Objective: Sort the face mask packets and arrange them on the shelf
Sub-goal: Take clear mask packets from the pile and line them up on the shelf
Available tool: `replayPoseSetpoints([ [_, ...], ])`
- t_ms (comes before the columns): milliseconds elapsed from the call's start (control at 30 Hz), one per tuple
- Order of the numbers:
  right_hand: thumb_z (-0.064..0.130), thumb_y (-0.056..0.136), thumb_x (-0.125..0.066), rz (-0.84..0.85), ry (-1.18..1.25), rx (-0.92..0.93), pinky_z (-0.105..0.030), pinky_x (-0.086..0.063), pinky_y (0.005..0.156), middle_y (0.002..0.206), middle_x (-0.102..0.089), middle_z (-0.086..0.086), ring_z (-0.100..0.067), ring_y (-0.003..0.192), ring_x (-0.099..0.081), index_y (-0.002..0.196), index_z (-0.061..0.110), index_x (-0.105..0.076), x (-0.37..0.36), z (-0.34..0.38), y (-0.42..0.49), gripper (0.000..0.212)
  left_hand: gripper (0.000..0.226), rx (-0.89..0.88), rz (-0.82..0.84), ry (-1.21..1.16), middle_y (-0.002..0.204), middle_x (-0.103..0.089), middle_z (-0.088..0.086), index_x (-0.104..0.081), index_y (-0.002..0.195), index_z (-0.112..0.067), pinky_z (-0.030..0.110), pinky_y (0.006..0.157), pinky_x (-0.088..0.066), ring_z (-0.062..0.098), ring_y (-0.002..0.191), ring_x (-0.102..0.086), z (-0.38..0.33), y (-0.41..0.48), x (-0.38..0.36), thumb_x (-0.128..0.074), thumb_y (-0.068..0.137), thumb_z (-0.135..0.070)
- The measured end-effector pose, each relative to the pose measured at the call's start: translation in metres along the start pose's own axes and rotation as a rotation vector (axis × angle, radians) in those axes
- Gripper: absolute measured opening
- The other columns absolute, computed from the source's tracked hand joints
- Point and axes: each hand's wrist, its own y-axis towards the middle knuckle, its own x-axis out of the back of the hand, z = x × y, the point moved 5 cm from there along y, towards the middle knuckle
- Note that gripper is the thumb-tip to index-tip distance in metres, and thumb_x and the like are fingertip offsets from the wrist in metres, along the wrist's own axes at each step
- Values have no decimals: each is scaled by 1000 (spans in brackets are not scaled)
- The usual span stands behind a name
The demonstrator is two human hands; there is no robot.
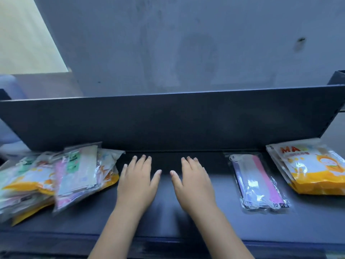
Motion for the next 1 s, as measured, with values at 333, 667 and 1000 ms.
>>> replayPoseSetpoints([
  [333, 54, 106, -35, 39, 81, 96, -36, -18, 127, 169, -28, 1, -19, 159, -11, 160, 16, -30, -65, 115, 1, 66, 71, 94, -47, -89, 166, -40, -3, -43, 157, -19, 46, 127, -15, 20, 157, -25, 113, -15, 38, -31, 99, -58],
  [667, 56, 98, -46, -49, 183, -22, -38, -46, 97, 127, -57, 8, -18, 123, -47, 129, 22, -56, -121, 248, 6, 47, 48, 134, -111, -278, 141, -61, 3, -57, 140, -15, 43, 111, -37, 27, 132, -49, 266, -9, 75, -56, 100, -42],
  [1000, 77, 78, -59, -51, 28, -314, -42, -48, 93, 125, -53, -2, -27, 117, -48, 134, 20, -50, -146, 269, 12, 81, 47, 240, 47, -70, 102, -73, 6, -73, 96, -14, 40, 90, -51, 30, 104, -60, 306, -3, 60, -45, 93, -51],
])
